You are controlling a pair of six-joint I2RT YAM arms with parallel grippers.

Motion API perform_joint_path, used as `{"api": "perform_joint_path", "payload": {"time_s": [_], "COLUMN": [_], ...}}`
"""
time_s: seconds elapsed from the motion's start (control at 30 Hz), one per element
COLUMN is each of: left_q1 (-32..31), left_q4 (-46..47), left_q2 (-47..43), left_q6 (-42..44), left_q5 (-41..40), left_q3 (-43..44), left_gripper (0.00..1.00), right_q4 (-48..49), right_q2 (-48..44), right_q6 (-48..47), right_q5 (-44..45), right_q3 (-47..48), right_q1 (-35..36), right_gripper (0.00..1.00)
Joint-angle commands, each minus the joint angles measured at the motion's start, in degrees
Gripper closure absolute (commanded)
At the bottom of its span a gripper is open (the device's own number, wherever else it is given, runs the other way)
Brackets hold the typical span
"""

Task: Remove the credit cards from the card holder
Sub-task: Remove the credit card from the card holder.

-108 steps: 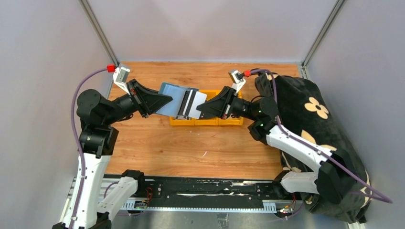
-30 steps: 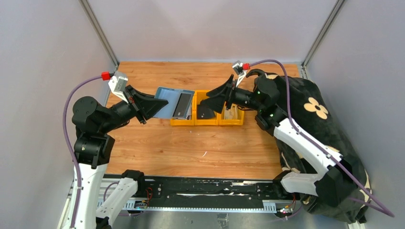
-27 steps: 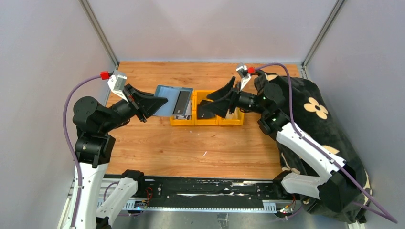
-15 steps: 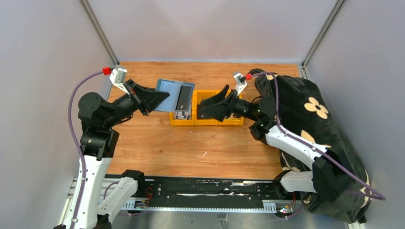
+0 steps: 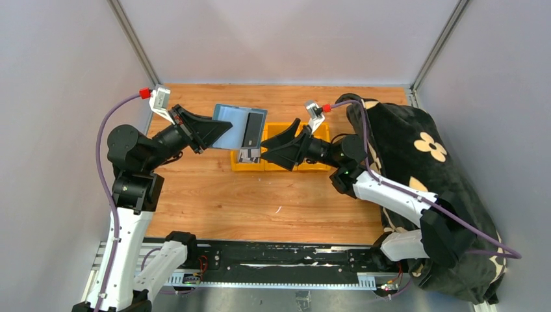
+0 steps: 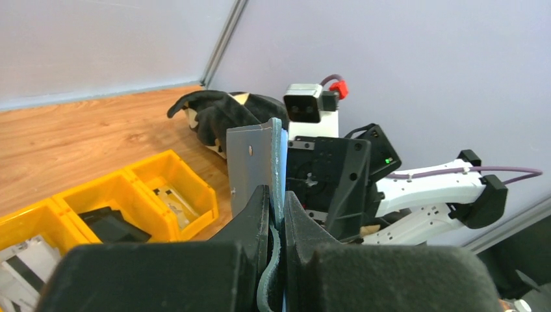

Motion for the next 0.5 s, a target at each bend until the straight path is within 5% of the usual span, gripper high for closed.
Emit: {"api": "perform_joint_path", "payload": {"time_s": [0.0, 0.33, 0.47], "left_q1": [0.2, 0.2, 0.2], "left_q4": [4.5, 7.9, 7.2], "left_q2": [-1.2, -1.9, -2.2], "left_q6": [-3.3, -7.6, -7.0], "left_q5": [2.0, 5.0, 4.7], "left_q3": [0.6, 0.1, -0.6], "left_gripper": [1.0, 1.0, 1.0], "right_q4": [1.4, 11.1, 21.9], "right_q2": [1.0, 5.8, 9.8], "right_q6": [-1.0, 5.8, 14.0], "right_q5": [4.5, 6.1, 4.0], "right_q3": [0.1, 2.6, 4.5], "right_q1": [0.8, 1.2, 1.6], "right_gripper": [0.16, 0.19, 0.37]}}
